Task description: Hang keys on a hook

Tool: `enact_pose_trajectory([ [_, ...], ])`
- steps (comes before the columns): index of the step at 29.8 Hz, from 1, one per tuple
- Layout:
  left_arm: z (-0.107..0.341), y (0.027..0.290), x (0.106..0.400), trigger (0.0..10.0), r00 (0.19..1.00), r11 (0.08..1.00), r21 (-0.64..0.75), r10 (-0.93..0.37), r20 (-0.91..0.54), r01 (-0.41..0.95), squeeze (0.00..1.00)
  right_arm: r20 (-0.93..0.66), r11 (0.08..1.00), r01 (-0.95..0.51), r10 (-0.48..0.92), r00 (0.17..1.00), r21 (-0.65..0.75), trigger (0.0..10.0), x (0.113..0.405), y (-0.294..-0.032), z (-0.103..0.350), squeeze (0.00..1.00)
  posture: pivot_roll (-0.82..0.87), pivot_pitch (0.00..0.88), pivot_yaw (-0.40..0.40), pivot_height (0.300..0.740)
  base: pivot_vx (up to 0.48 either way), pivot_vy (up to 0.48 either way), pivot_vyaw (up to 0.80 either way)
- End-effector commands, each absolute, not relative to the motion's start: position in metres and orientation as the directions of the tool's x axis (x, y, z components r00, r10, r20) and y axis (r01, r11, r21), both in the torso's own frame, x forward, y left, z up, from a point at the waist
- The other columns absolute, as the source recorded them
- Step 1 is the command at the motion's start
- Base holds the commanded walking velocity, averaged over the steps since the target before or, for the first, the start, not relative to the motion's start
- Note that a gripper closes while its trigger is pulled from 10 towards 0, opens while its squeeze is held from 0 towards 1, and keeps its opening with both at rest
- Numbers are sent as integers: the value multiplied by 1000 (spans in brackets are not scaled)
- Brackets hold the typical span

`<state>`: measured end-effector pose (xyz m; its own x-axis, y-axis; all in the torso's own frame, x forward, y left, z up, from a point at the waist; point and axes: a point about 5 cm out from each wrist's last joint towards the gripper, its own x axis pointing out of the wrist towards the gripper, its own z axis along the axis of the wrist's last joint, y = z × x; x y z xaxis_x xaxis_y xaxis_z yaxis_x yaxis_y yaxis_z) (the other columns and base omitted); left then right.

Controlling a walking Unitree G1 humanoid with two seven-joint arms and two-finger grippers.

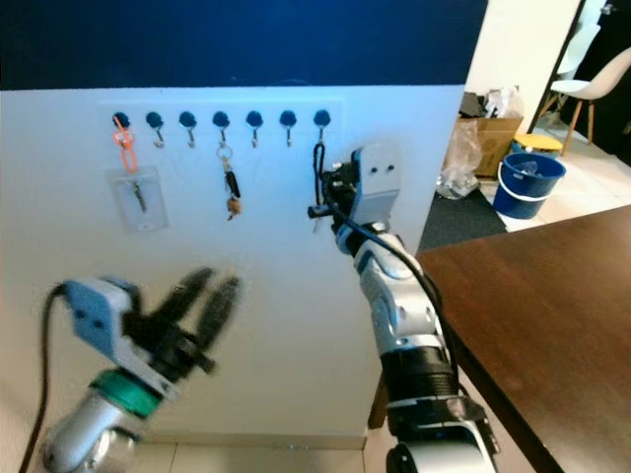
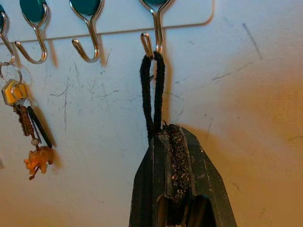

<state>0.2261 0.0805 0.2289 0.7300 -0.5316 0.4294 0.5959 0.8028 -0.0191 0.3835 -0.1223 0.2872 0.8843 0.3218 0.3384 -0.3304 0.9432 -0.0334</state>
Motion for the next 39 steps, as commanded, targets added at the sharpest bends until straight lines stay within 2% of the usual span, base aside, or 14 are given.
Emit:
enact_pose_trajectory([
  [1,228,77,223,10000,710,784,21,-573,409,621,0,328,942,-333,325,887,-31,10000,382,-121,283,0,-161,64,117,740,0,0,0],
  [11,229,85,228,10000,723,808,34,-545,423,589,0,330,942,-336,323,887,-18,10000,381,-120,283,0,-161,64,117,740,0,0,0],
  [12,229,85,228,10000,720,804,34,-549,424,594,0,333,941,-338,319,887,-1,10000,381,-121,284,1000,-161,64,117,740,0,0,0],
  [17,229,87,227,10000,720,802,17,-545,429,597,0,334,944,-330,309,891,8,10000,381,-123,284,1000,-161,64,117,740,0,0,0],
  [18,229,87,227,10000,722,802,6,-542,431,598,0,334,945,-326,308,891,-1,10000,381,-124,284,933,-161,64,117,740,0,0,0],
  [19,229,87,227,10000,722,801,2,-542,430,599,0,336,947,-321,303,892,-4,10000,381,-125,284,0,-161,64,117,740,0,0,0],
  [23,229,88,225,10000,722,799,-1,-543,429,602,0,351,946,-325,302,886,7,10000,374,-127,281,0,-160,64,119,740,0,0,0],
  [29,228,90,224,10000,722,792,-24,-543,428,610,0,451,926,-377,340,825,-8,10000,339,-129,265,0,-163,66,123,740,0,0,0],
  [38,225,92,223,10000,730,796,-32,-537,422,604,0,443,933,-359,314,840,19,10000,324,-132,247,0,-169,66,123,740,0,0,0],
  [39,221,94,224,10000,748,812,-28,-523,408,583,0,411,932,-362,321,853,24,10000,318,-130,234,0,-170,66,124,740,0,0,0],
])
